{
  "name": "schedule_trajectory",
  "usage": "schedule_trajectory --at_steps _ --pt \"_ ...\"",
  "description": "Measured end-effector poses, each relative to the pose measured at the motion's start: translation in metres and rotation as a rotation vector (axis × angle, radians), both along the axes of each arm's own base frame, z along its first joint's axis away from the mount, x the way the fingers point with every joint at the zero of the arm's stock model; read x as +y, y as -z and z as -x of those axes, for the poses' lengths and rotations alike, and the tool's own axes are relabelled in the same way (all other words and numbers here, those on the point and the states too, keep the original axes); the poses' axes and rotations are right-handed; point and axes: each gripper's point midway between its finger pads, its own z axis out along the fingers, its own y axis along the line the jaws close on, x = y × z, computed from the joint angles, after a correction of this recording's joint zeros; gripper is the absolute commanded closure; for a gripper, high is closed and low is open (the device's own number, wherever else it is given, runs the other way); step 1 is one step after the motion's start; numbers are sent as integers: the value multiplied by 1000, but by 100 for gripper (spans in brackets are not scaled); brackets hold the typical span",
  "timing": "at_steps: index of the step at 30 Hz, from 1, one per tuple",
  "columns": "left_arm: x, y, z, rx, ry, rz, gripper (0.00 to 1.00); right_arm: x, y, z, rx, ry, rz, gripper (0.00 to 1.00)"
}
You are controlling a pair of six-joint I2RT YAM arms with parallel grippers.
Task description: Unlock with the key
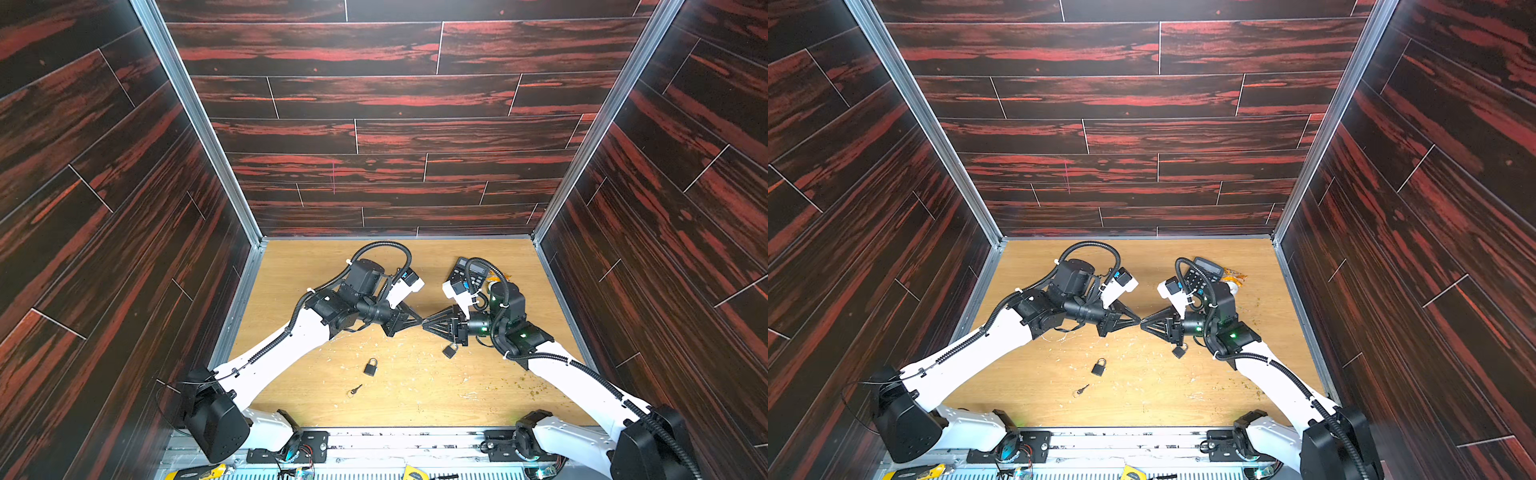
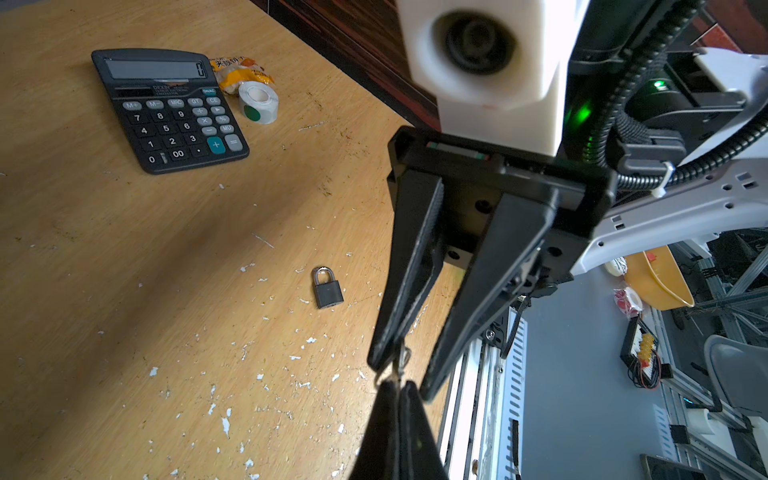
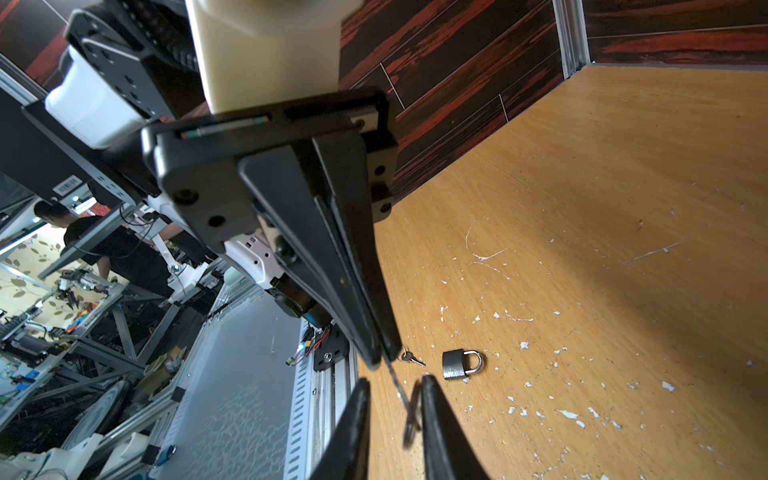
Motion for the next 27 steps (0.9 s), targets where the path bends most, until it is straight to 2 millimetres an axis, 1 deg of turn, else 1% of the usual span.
schedule_trajectory --at_steps 5,12,14,17,27 --pt "0 1 1 4 3 -3 100 0 2 0 6 -4 4 84" --pt "1 2 2 7 8 -9 100 -1 3 -1 7 -1 6 83" --pt "1 3 3 9 8 -11 100 -1 2 -1 8 1 6 84" --pt "1 3 3 11 9 -11 100 -2 1 -2 6 2 6 87" --pt "0 1 3 20 17 -11 100 -1 0 0 6 -26 -1 87"
